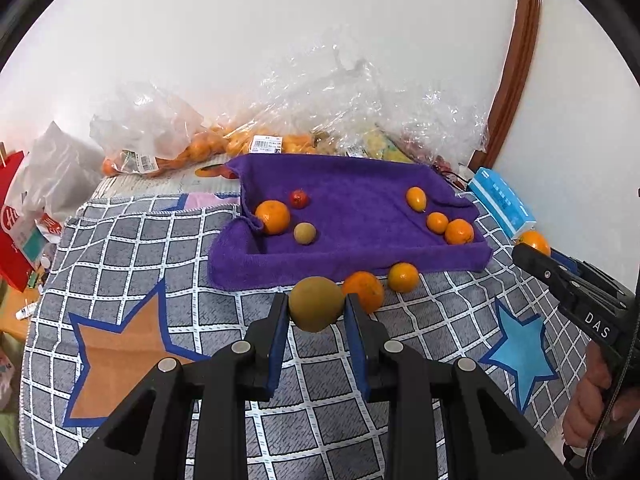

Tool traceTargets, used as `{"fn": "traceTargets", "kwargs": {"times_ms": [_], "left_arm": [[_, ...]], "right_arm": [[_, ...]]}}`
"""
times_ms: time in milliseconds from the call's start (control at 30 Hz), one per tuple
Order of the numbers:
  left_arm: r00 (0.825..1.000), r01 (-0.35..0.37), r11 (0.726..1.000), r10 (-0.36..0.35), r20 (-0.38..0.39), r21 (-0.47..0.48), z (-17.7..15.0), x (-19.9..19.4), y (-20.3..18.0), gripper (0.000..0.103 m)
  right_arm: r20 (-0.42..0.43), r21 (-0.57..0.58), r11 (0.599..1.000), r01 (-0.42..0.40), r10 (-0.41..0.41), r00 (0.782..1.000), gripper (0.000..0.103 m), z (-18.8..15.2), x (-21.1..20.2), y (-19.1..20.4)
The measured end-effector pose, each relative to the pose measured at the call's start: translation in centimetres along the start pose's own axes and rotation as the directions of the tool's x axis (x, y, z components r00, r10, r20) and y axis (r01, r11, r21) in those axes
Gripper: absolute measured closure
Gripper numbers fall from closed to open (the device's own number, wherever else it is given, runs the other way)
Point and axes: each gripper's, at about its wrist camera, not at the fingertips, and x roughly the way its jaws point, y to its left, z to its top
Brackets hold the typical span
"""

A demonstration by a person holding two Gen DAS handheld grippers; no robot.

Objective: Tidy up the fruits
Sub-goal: 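Lift both held fruits toward the purple towel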

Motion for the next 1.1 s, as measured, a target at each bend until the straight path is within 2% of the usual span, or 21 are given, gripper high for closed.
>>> {"fn": "traceTargets", "kwargs": {"times_ms": [467,667,900,1100], "left_arm": [[0.997,-0.027,0.999,0.029,0.066,-0.033,3.3,-0.9,0.1,0.076],[0.998,-0.039,0.998,0.041,0.050,-0.048,4.0,0.6,0.6,0.076],[0.998,-0.037,0.997,0.041,0.053,-0.071,5.3,1.7,1.3,0.076],[0.998,-0.035,0.996,0.038,0.041,-0.081,5.9,2.8,1.8,0.076]], "right_arm": [[0.038,-0.021,1.000,0.002,-0.002,0.999,0.068,2.5,0.9,-0.2],[0.031,-0.049,0.998,0.028,-0.026,0.999,0.068,2.6,2.5,-0.6],[0.020,-0.010,1.000,0.017,-0.016,1.000,0.068,3.8,4.1,-1.8],[0.018,-0.042,0.999,0.028,-0.028,0.999,0.068,4.4,5.4,-1.6]]}}
